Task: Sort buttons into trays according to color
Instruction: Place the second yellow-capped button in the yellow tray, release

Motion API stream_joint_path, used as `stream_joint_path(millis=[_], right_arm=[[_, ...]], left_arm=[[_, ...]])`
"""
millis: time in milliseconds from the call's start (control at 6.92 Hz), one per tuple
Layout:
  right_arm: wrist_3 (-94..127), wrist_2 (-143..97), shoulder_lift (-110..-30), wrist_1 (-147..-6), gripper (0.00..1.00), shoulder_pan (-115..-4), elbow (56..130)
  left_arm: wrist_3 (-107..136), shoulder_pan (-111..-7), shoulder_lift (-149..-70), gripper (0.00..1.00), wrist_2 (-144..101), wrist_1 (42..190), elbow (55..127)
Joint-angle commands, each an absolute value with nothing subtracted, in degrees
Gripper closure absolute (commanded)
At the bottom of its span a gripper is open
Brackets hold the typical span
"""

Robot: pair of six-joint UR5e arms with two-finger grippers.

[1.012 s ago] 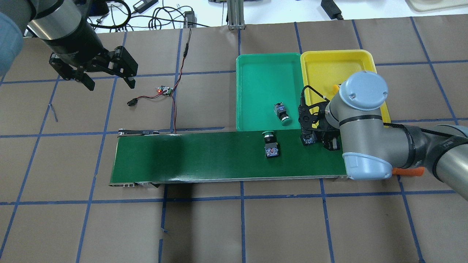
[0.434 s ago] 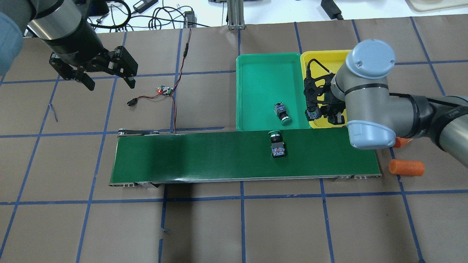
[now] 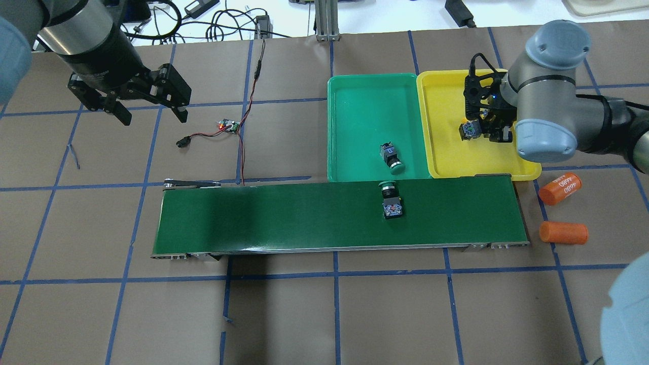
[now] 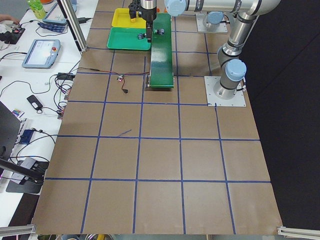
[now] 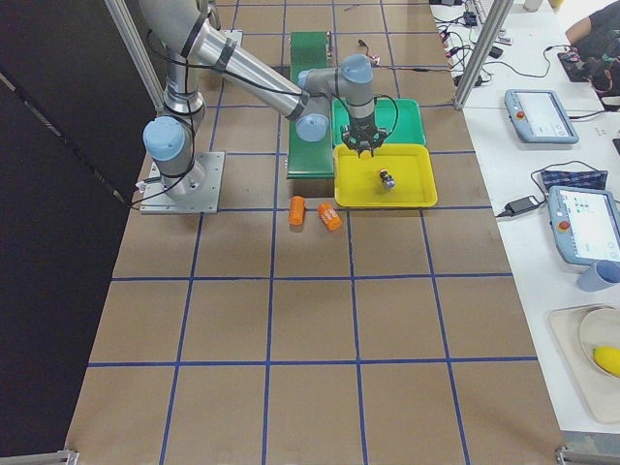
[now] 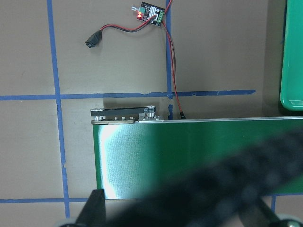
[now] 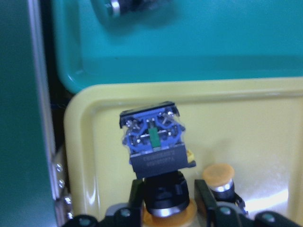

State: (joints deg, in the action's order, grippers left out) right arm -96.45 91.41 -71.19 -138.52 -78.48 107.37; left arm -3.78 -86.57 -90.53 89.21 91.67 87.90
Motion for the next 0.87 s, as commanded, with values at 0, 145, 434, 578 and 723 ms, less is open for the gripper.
stream_joint_path(millis=[0,145,434,578,723], right_arm=[[-99.23,90.88,-69.26,-138.87,0.01,-77.17,106.87],[-98.88,91.23,-69.78,-138.69,0.0,-77.52,107.22],[-97.65,91.14,-73.1,-136.16,0.0,-78.05,108.45],[-92.43,91.06,-76.52,-131.1,0.0,-78.13,109.5],[-84.8,91.05,-79.34,-127.48,0.0,-78.66,110.29]], left_arm=[[-3.78,-86.57,-90.53,0.0,89.21,91.67,87.89],[-3.78,-86.57,-90.61,0.0,89.21,91.67,87.89],[-3.78,-86.57,-90.61,0.0,89.21,91.67,87.89],[-3.78,-86.57,-90.53,0.0,89.21,91.67,87.89],[-3.78,-86.57,-90.53,0.0,89.21,91.67,87.89]])
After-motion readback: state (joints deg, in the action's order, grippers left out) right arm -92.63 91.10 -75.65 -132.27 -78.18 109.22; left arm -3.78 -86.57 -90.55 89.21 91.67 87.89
